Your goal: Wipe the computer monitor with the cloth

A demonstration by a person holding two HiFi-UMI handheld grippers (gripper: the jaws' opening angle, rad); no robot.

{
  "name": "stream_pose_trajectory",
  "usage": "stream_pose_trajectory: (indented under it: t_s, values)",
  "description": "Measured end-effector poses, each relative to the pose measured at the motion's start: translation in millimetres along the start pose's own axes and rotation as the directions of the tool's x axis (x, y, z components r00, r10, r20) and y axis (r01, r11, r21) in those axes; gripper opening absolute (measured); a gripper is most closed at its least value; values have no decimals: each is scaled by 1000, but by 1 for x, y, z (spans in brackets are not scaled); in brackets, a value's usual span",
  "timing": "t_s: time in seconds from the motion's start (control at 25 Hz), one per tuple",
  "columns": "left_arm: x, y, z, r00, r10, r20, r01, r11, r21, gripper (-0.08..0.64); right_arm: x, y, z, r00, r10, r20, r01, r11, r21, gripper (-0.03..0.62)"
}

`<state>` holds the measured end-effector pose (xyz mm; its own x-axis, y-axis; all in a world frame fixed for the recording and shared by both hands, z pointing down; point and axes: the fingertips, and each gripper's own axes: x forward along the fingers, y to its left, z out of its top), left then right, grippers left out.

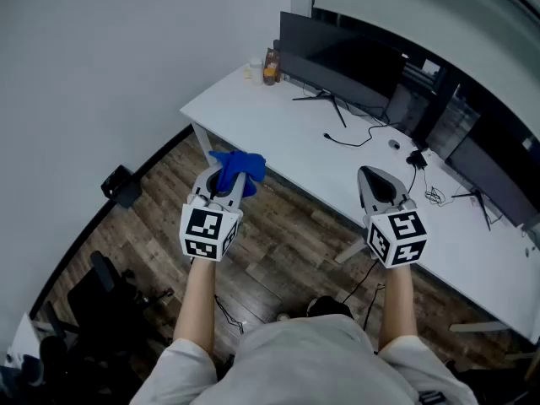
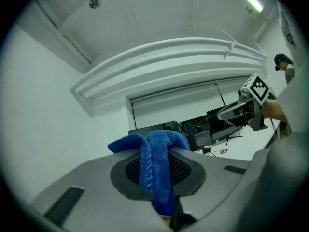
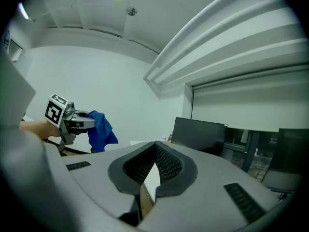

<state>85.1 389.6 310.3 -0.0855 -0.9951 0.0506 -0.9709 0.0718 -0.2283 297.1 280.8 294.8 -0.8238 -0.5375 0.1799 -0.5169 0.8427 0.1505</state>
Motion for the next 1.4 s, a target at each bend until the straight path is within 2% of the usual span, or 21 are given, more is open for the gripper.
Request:
stream_pose_trajectory:
  t_s: [0.28,0.48,0.72,0.88,1.2,1.4]
  values:
    - [13,30,-18,1000,7,-18,-8,1000,-13,57,36,2,-12,999,3,-43,-3,1000,-9,12]
    - [46,68,-40,999,3,-32,-4,1000,-22,57,83,-2,-16,999,-16,-44,16,1000,2,12]
    - [128,123,-62,999,-39,0,39,999,-14,57,171,-18,-5,999,-24,40,21,998,58,12]
    - [190,163,-74,996,-89,-9,89,996,-8,57,239,-31,1,999,-20,49,15,995,95,12]
    - [302,222,-77,985,-167,-32,167,986,4,57,346,-55,20,1000,-2,15,1,998,66,12]
    - [355,247,-81,982,-188,-26,187,981,-40,57,389,-67,31,1000,-11,-2,11,1000,25,12]
